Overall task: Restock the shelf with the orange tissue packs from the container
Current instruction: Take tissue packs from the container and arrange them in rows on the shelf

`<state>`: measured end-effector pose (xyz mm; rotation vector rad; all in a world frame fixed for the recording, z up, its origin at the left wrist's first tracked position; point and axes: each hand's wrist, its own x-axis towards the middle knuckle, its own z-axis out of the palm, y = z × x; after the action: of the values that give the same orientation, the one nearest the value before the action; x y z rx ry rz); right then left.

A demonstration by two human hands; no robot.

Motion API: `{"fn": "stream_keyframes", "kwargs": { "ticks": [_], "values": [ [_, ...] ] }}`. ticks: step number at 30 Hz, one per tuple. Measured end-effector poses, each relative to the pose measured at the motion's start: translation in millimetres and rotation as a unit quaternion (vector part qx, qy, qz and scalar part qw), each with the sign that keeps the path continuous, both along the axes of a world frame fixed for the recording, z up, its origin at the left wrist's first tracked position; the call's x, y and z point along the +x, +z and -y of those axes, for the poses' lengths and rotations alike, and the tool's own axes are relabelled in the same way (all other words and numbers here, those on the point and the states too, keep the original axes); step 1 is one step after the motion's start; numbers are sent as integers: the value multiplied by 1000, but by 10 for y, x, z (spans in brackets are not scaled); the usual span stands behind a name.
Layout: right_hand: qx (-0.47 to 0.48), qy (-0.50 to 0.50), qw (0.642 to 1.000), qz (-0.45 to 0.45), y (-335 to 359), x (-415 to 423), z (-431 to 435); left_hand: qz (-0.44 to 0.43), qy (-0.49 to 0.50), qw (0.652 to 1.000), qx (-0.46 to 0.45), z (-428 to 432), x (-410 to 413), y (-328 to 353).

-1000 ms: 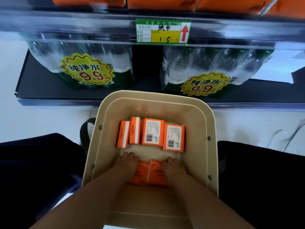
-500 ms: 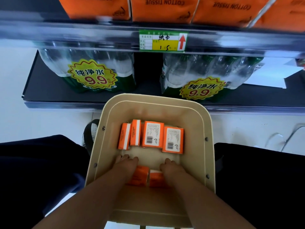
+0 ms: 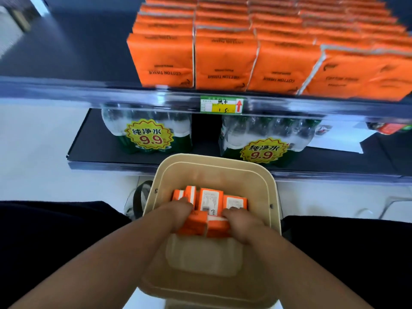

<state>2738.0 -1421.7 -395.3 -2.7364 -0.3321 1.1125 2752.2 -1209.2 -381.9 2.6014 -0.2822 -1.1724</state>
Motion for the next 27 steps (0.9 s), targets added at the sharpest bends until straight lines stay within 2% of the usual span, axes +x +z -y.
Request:
{"fn": "stream_keyframes", "kwargs": {
  "ticks": [1,3,4,7,8,11,12,15,19,27],
  "values": [
    [6,8,1000,19,109,32,-8,27,56,998,-25,-7,38,69],
    [18,18,998,49,353,71,-24,36,48,998,-20,-72,107,192],
    [25,22,997,63,479,96,-21,28,77,997,-11,-76,156,307],
    [44,32,994,95,843,150,-18,104,11,995,1,-182,228,554],
    [47,33,993,104,953,175,-17,101,-43,994,22,-210,222,672],
    [50,44,986,152,1342,267,-6,106,8,994,35,-365,334,976],
    [48,48,983,172,1459,303,-4,107,-4,994,33,-426,384,1064],
    [65,34,976,204,1793,401,-12,122,41,991,-40,-565,435,1441],
    [80,49,966,240,2170,530,-90,208,43,975,-61,-755,549,1970],
    [75,122,936,321,2942,768,-421,276,11,958,-75,-1007,712,2698]
  ]
}}
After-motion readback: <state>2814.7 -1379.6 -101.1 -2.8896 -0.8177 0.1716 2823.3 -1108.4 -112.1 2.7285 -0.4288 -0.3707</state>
